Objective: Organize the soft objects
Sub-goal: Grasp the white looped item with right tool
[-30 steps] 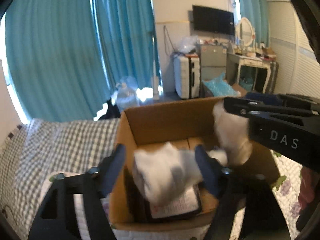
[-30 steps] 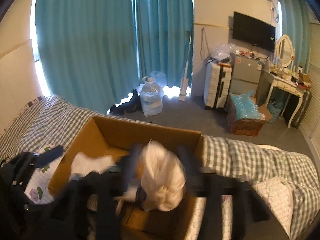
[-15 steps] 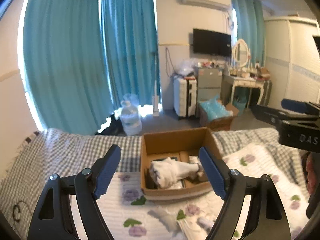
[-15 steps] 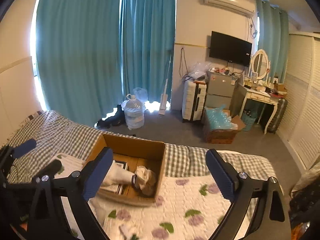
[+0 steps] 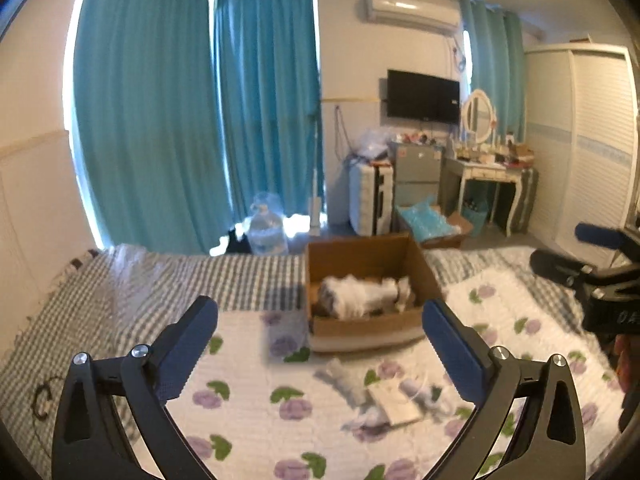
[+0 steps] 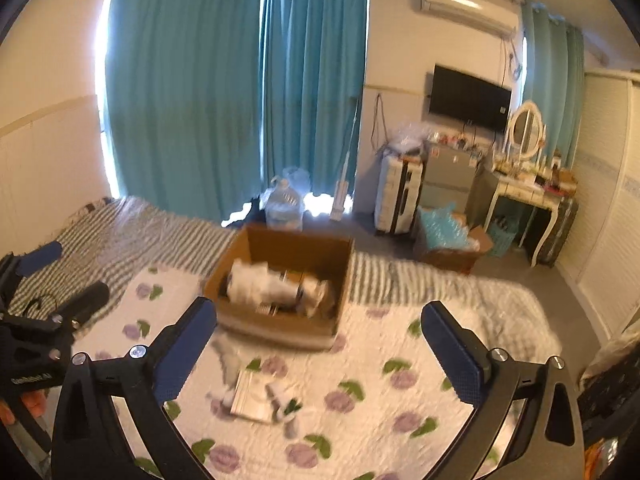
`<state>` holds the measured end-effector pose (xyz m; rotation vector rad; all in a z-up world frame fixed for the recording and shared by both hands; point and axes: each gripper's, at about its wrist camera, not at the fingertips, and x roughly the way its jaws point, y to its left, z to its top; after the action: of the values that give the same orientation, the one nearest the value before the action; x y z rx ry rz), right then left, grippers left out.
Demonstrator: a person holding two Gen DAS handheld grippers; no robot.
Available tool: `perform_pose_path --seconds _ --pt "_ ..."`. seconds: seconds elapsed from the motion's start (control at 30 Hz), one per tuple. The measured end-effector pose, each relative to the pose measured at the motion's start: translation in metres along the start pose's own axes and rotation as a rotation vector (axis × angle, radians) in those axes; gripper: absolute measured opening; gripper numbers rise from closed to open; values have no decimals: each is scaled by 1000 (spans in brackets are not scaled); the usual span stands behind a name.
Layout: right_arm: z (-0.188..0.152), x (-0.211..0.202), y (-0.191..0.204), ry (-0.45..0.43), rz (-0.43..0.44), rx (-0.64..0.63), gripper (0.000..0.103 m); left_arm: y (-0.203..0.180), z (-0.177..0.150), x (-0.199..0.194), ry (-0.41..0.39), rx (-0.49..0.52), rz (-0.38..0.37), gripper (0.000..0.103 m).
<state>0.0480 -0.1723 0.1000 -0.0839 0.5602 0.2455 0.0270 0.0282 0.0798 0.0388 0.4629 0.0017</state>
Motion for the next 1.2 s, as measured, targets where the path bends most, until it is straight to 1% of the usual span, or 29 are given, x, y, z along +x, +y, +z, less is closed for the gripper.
perform_pose_path --seconds 0.13,0.23,0.33,0.4,0.47,0.53,0.57,0.67,0.73,0.8,0.87,0.9,0.93,0.97,1.0,1.03,1.2 --pt "-45 46 3 74 23 27 103 0 -34 23 38 -5 18 103" --pt "-69 81 4 131 23 29 103 0 -59 39 72 -25 13 103" --pt "-90 109 3 156 6 30 103 0 -83 67 116 -67 -3 103" --pt "-108 128 1 177 15 50 103 -1 -99 80 140 -74 -3 103" --pt "-128 147 0 225 39 64 103 -2 -119 94 182 -61 -5 103" --pt "-143 158 0 262 58 63 103 -4 -136 107 232 -42 -1 103" --pt "-152 166 1 283 50 61 103 -4 -145 114 264 -31 6 103" --pt "-161 178 4 303 34 31 103 -8 -161 129 339 -22 2 103" --pt "-164 185 4 303 38 32 102 -10 -163 133 356 -16 1 103" --pt "-167 191 4 315 54 49 92 -12 -164 133 358 -9 -7 103" --pt "-171 198 2 350 91 72 72 -13 -165 133 358 -7 -7 103" --pt "-173 200 2 363 104 76 66 -12 -165 133 357 -8 -6 103" --pt "-175 201 3 372 115 76 49 -13 -165 130 354 -9 -9 103" --pt "-177 201 4 382 124 72 42 -12 -165 130 353 -11 -14 103" --pt "-178 198 4 383 125 65 41 -13 -164 127 349 -17 -25 103" --pt "-178 194 4 379 125 60 35 -14 -163 123 342 -23 -37 103" --pt "-171 165 -10 348 108 77 33 -29 -153 109 316 -27 -103 102"
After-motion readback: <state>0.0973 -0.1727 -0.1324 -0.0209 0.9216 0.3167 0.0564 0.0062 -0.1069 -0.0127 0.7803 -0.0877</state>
